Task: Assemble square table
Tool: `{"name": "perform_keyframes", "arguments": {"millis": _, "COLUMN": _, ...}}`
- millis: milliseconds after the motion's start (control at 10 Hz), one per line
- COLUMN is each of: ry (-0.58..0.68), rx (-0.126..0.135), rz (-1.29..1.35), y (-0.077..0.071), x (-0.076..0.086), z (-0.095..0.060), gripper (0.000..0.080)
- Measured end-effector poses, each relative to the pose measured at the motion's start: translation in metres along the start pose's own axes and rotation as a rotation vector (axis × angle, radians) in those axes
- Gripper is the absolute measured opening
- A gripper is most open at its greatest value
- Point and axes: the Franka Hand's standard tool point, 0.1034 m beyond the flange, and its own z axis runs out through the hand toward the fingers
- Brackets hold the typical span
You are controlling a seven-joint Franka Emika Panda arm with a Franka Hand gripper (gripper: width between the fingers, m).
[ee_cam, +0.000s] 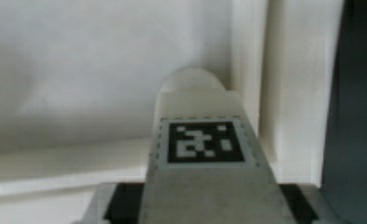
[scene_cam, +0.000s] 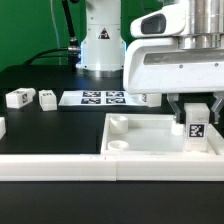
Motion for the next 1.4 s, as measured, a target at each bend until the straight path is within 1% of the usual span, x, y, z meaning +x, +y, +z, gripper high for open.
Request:
{"name": "perform_keyframes", "arguments": {"millis": 100, "ry": -0.01, "rx": -0.007, "rz": 0.182, "y": -0.0042, "x": -0.0015, "z": 0.0005, "gripper": 0.0287}}
{"name": "perform_keyframes", "arguments": {"millis": 200, "ry": -0.026, "rx": -0.018, "rz": 0.343, "y": -0.0041, "x": -0.0009, "z": 0.0003, "gripper": 0.0287}}
{"name": "perform_keyframes", "arguments": {"millis": 300, "ry": -0.043, "rx": -0.02, "rz": 0.514, "y": -0.0039, "x": -0.0011, "z": 0.0003, "gripper": 0.0288}}
{"name": "perform_keyframes", "arguments": {"millis": 400, "ry": -0.055, "rx": -0.013, "rz": 0.697, "y": -0.0038, "x": -0.0012, "z": 0.0008, "gripper": 0.0288}}
{"name": "perform_keyframes", "arguments": {"millis": 500, "ry": -0.072, "rx": 0.002, "rz": 0.858, "y": -0.0037, "x": -0.0017, "z": 0.0009, "gripper": 0.0288}}
{"name": "perform_keyframes", "arguments": {"millis": 600, "ry": -0.083, "rx": 0.008, "rz": 0.924, "y": -0.0038, "x": -0.0027, "z": 0.0007, "gripper": 0.0288}}
{"name": "perform_keyframes", "arguments": {"millis": 800, "ry": -0.085, "rx": 0.004, "rz": 1.009, "y": -0.0043, "x": -0.0032, "z": 0.0008, "gripper": 0.0288}}
{"name": "perform_keyframes", "arguments": {"millis": 1000, "ry": -0.089, "rx": -0.001, "rz": 1.183, "y": -0.0051, "x": -0.0037, "z": 0.0009, "gripper": 0.0288}}
{"name": "perform_keyframes", "arguments": {"millis": 1100, "ry": -0.091, "rx": 0.003, "rz": 1.344, "y": -0.0077, "x": -0.0045, "z": 0.0012, "gripper": 0.0288}}
{"name": "perform_keyframes", "arguments": {"millis": 1200, "ry": -0.072, "rx": 0.015, "rz": 1.457, "y": -0.0084, "x": -0.0048, "z": 0.0012, "gripper": 0.0288}}
{"name": "perform_keyframes", "arguments": {"millis": 1300, "ry": -0.062, "rx": 0.019, "rz": 1.534, "y": -0.0081, "x": -0.0048, "z": 0.0011, "gripper": 0.0288}}
{"name": "perform_keyframes", "arguments": {"millis": 1400, "ry": -0.056, "rx": 0.018, "rz": 1.608, "y": -0.0075, "x": -0.0046, "z": 0.0011, "gripper": 0.0288}}
